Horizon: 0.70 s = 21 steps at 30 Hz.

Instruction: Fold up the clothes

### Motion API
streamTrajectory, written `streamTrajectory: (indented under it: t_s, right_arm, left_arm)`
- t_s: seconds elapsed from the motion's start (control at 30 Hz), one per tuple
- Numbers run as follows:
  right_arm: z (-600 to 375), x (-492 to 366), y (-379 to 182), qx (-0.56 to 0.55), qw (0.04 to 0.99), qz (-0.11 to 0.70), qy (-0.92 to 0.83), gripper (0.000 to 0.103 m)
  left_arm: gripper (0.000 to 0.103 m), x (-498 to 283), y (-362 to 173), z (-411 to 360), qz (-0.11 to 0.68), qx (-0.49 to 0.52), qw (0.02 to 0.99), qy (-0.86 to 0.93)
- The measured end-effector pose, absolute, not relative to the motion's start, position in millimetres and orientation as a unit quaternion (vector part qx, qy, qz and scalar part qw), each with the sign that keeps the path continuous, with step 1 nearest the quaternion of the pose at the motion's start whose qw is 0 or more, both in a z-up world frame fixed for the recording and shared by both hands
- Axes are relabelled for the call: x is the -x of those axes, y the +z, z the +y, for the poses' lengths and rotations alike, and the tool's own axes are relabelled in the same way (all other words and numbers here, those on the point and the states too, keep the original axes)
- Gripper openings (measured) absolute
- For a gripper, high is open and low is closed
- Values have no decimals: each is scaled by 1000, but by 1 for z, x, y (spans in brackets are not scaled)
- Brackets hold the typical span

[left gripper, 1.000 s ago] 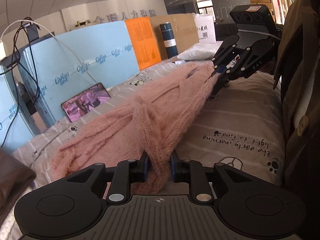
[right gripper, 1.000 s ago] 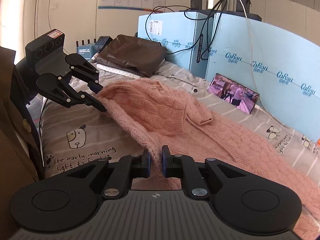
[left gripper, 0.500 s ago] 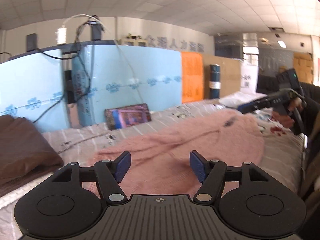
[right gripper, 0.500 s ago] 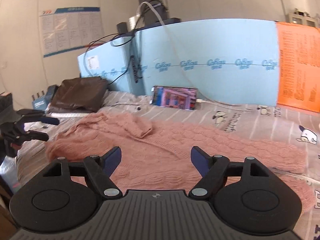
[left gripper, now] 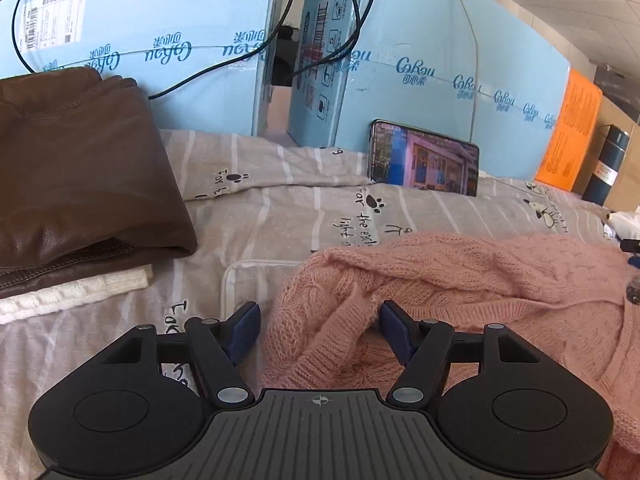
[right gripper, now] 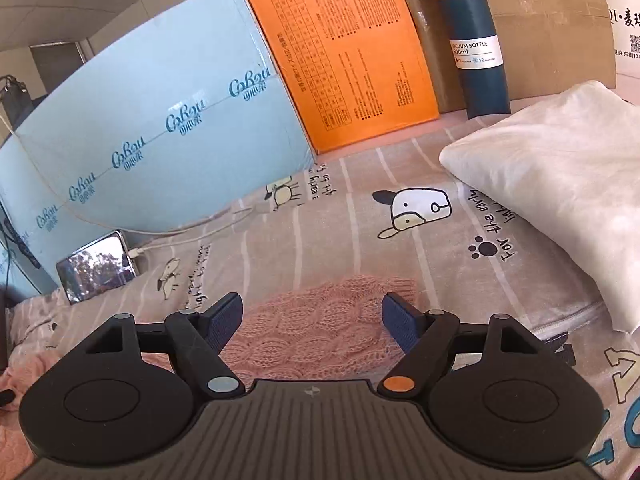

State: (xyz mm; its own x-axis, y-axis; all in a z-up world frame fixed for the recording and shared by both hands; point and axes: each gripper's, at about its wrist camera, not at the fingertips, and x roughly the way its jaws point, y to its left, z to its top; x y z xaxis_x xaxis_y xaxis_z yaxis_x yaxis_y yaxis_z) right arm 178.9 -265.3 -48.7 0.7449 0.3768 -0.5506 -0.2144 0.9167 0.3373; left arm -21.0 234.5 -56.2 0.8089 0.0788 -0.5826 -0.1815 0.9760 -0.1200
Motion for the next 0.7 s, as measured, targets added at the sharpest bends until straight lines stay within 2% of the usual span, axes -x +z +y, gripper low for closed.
streamTrajectory:
  t_s: [0.03,0.1,0.13,0.17,0.2,0.23,0.27,0.47,0.5,0.6,0.63,0.67,0.7]
  right_arm:
    - [-261,-181,-52,-117,928,320,152,72]
    - [-256,-179,-59,-106,934,307,150,64]
    - [-253,-177,-61,-98,937,301,150,50]
    - [-250,-175,-60,-87,938,297,153,33]
    - [-251,-173,-58,-86,938,293,161,24]
    - [-251,-171,-57,-85,939,289,169,7]
    - [-251,-168,-54,-83,940,282,173,5]
    - [-255,-152,-35,-52,976,190,92,0]
    - [-255,-153,-35,-43,976,194,84,0]
    - [-255,-161,-42,-40,969,227,86,1]
    - [-254,-162,-44,-38,967,236,89,2]
    - [-252,-160,-42,-38,967,232,96,9]
    - [-250,-157,-40,-39,968,227,103,18]
  left_arm:
    - [66,20,-57,230,303,76,947,73]
    - [45,21,-56,222,299,60,950,63]
    - [28,20,-56,218,297,52,952,49]
    - [17,21,-56,214,294,39,954,44]
    - [14,20,-55,207,286,17,957,43]
    - [13,20,-53,201,276,-1,960,46]
    - [12,20,-48,199,264,-10,963,49]
    - [12,5,-29,205,232,-30,970,69]
    - [13,0,-32,206,244,-31,967,69]
    - [23,-13,-45,206,285,-59,953,86]
    - [35,-14,-50,206,293,-67,949,98]
    - [50,-12,-50,206,288,-74,948,109]
    - [58,-10,-50,206,284,-82,948,121]
